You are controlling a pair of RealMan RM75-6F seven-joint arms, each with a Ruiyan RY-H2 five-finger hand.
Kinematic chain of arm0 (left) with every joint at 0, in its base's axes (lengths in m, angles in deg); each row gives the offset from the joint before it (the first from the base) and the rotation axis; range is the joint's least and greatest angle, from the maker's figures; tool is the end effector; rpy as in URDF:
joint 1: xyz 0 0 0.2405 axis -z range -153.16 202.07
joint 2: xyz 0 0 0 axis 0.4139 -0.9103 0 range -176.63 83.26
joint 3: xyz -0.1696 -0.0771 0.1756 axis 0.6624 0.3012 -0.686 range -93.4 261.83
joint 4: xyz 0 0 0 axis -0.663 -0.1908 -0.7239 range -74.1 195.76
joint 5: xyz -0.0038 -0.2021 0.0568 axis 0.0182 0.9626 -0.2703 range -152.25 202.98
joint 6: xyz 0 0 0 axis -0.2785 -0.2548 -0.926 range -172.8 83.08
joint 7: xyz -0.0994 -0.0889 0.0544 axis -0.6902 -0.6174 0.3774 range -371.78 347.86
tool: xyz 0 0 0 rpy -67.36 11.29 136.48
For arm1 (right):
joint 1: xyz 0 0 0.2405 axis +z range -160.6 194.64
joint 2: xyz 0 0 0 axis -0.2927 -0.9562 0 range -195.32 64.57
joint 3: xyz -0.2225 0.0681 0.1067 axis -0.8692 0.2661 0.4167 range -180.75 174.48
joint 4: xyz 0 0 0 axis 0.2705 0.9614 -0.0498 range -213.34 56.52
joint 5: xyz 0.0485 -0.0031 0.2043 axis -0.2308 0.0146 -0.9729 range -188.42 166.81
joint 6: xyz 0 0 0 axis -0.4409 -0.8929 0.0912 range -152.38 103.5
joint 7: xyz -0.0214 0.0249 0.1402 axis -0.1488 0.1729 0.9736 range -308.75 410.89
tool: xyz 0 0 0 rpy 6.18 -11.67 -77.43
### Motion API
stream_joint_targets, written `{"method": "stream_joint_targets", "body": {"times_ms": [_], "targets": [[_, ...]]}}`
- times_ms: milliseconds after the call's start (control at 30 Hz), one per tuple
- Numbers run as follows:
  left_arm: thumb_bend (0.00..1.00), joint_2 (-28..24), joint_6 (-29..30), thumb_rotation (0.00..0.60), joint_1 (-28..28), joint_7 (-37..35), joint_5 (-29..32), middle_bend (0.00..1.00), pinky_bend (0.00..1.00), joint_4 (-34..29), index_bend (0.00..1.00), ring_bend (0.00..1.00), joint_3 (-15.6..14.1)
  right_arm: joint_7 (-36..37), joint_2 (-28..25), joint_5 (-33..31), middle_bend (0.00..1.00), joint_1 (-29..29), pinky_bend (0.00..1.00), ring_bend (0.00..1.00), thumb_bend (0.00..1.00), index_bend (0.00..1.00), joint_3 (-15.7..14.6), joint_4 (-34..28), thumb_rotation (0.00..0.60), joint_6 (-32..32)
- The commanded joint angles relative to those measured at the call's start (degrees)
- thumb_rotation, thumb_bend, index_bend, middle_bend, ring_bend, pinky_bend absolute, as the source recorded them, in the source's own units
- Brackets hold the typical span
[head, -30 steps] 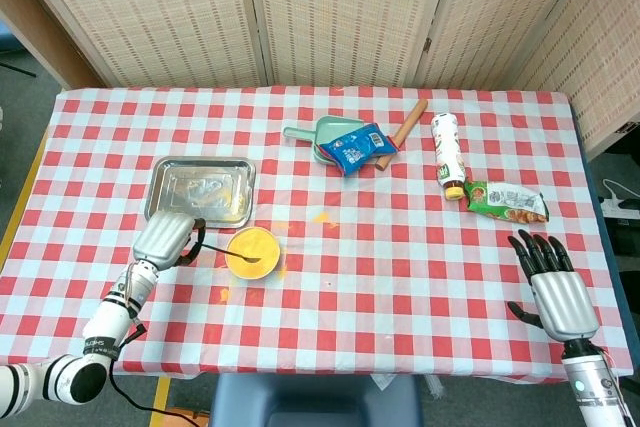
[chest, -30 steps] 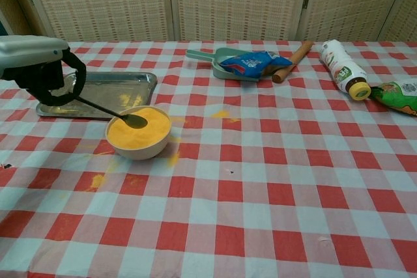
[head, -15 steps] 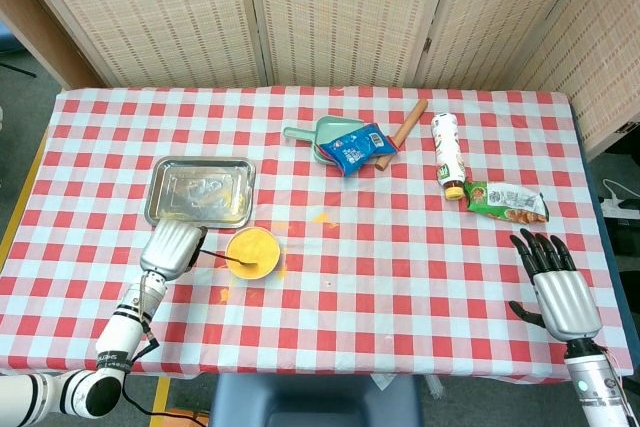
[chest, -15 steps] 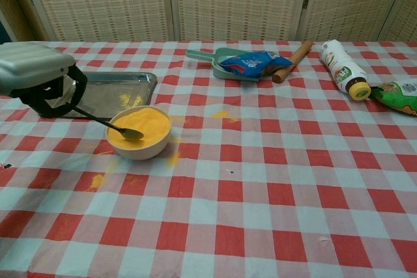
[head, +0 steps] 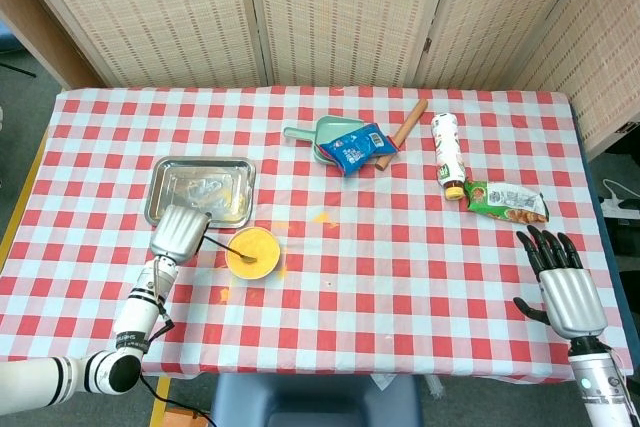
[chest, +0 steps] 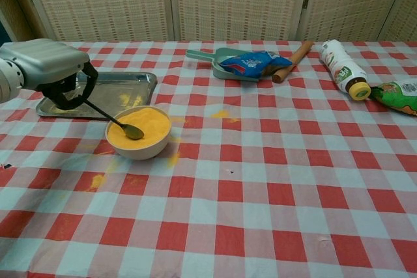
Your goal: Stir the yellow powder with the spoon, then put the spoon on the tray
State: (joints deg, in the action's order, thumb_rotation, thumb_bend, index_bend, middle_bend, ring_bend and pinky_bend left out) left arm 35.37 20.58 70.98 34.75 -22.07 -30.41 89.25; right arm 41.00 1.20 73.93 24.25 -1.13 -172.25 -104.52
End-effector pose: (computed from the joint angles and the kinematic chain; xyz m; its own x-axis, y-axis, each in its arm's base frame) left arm -0.1688 0.3523 0.0276 0.7578 0.1371 0.6379 0.6494 -0.2536 -0.7170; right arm -0.3025 -0.1890 0.1302 0.4921 -0.0893 0.8660 -0.8706 -0.0459 0.4899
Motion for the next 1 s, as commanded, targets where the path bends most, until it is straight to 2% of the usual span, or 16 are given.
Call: {"method": "stream_joint_targets", "body": {"times_ms": [33, 167, 467, 700, 1000], "targets": [[0.83, 0.8, -0.69, 0.6, 0.42, -0.67, 0.27, 1.0, 1.0, 1.69, 1.0, 1.0, 0.95, -0.04, 0.03, -0.27, 0.0, 0.08, 0.0, 0.0, 0.09, 0.0, 0.14, 0.07, 0.6, 0.17], [0.83, 0.65, -1.29, 0.6, 0.22, -2.89, -0.24, 1.0, 1.0, 2.43, 1.0, 1.0, 1.86, -0.25, 0.14, -0.68, 0.0, 0.19, 0.0, 0.0, 0.09, 0.0, 0.29, 0.14, 0.6, 0.49], [0.83, -1.57, -1.12, 0.6, -0.65, -5.44, -1.56, 1.0, 1.0, -0.04, 1.0, 1.0, 2.73, -0.7, 0.24, -0.58, 0.0, 0.14, 0.0, 0.0, 0.09, 0.0, 0.22, -0.11, 0.6, 0.38], [0.83, -4.35, -1.83, 0.6, -2.18, -6.88, -2.13, 1.0, 1.0, -5.39, 1.0, 1.0, 1.34, -0.4, 0.1, 0.03, 0.0, 0.12, 0.0, 0.0, 0.09, 0.0, -0.11, -0.18, 0.6, 0.42], [0.84, -7.56, 1.07, 0.6, -4.11, -8.06, -4.91, 1.0, 1.0, -12.63, 1.0, 1.0, 0.99, -0.57, 0.05, 1.38, 0.0, 0.13, 0.0, 0.0, 0.09, 0.0, -0.94, -0.69, 0.6, 0.57]]}}
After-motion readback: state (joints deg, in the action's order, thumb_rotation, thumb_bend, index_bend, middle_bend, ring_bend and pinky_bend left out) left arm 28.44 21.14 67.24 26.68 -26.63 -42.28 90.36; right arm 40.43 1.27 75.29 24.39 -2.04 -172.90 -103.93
